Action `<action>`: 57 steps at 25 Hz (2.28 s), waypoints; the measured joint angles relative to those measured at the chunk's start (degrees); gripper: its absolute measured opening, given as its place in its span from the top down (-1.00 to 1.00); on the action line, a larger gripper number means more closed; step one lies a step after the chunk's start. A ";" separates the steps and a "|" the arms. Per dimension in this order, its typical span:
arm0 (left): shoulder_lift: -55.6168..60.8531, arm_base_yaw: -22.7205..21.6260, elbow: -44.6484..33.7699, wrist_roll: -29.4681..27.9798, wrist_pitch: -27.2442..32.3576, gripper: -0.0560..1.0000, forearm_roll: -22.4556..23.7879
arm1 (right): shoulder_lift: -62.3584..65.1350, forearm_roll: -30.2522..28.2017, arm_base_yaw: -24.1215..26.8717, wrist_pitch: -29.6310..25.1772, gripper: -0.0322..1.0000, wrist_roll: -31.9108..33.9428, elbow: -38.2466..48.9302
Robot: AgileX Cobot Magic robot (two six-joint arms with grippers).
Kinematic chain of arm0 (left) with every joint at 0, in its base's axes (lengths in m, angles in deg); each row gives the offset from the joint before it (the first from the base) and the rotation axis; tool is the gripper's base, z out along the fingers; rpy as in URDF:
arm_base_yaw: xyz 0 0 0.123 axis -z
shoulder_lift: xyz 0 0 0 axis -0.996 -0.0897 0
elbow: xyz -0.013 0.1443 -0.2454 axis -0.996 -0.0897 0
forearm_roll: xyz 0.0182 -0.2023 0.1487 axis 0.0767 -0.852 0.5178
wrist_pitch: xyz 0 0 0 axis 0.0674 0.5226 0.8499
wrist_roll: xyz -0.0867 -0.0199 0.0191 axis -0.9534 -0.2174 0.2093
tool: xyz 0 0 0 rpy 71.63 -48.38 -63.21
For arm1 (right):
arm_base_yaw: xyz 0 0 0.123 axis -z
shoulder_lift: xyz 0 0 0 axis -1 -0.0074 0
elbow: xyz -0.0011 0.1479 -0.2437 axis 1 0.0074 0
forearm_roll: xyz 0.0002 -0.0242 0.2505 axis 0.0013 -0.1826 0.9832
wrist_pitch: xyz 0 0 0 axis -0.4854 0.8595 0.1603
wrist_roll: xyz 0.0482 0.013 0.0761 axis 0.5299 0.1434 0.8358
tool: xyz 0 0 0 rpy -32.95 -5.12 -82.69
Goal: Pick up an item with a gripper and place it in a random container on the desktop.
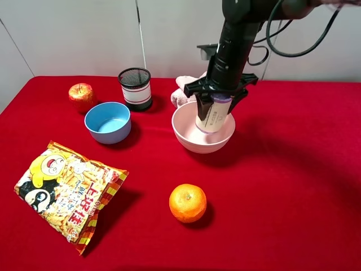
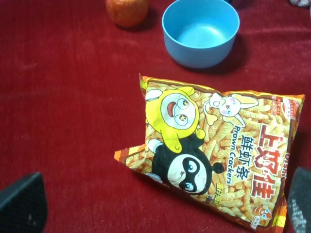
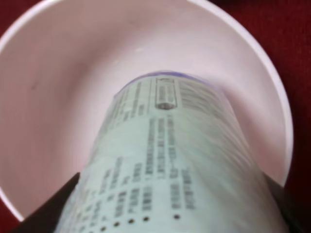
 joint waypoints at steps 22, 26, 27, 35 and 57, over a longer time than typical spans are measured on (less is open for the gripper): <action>0.00 0.00 0.00 0.00 0.00 -0.99 0.00 | -1.19 0.50 -0.05 -0.44 -0.40 0.00 -0.11; 0.00 0.00 0.00 0.00 0.00 -0.99 0.00 | -0.90 0.44 -0.05 -1.07 -0.40 0.00 -0.11; 0.00 0.00 0.00 0.00 0.00 -0.99 0.00 | -0.77 0.44 -0.05 -1.24 -0.40 0.00 -0.18; 0.00 0.00 0.00 0.00 0.00 -0.99 0.00 | 4.16 0.03 -0.05 -2.66 -0.40 0.00 -0.24; 0.00 0.00 0.00 0.06 0.00 -0.99 0.00 | 20.89 -0.08 -0.05 -6.57 -0.40 0.00 -0.24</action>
